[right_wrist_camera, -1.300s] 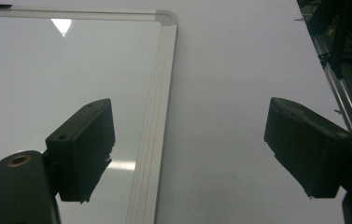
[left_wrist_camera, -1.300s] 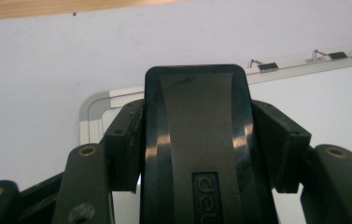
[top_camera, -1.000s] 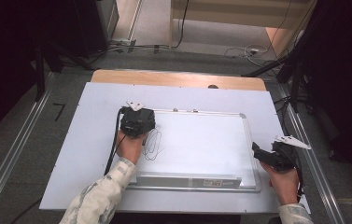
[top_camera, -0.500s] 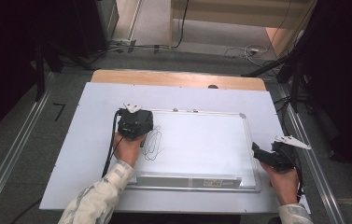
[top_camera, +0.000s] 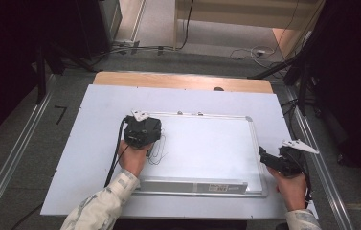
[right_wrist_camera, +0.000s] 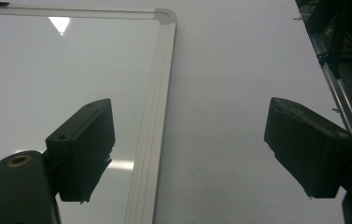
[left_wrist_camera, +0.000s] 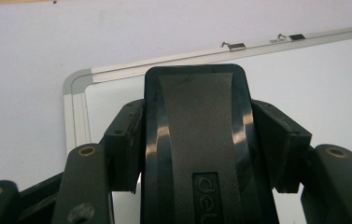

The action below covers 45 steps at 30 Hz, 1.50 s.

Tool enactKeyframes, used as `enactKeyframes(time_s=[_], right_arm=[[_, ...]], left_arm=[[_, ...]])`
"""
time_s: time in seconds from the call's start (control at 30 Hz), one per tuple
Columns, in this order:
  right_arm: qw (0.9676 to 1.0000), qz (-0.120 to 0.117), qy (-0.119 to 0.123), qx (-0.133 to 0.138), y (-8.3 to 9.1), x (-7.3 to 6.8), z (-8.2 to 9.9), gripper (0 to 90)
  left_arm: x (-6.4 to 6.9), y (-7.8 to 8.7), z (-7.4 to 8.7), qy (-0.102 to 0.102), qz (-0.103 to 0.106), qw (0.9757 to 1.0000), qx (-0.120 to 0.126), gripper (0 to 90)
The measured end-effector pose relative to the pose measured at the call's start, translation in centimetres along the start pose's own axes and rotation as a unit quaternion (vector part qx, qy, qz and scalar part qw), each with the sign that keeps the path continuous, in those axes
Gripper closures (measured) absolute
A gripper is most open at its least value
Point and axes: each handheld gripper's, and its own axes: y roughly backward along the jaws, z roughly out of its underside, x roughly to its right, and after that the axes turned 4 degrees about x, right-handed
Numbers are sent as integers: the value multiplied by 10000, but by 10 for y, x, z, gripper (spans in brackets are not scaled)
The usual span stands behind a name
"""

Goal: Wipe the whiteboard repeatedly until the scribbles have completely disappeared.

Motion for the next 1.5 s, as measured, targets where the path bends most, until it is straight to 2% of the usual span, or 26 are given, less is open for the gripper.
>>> enactKeyframes(time_s=[0.73,1.2,1.43,1.5], right_arm=[[10000,7,45,-11,-1,-1,0,149],[10000,15,51,-27,-2,-1,0,149],[10000,12,45,-41,-2,-1,0,149],[10000,11,47,-43,-2,-1,0,149]], left_arm=[[9,1,10,-176,234,9995,-128,408],[14,-5,15,-318,418,9981,-308,409],[19,-6,17,-478,470,9971,-364,409],[20,-7,18,-569,564,9960,-385,409]])
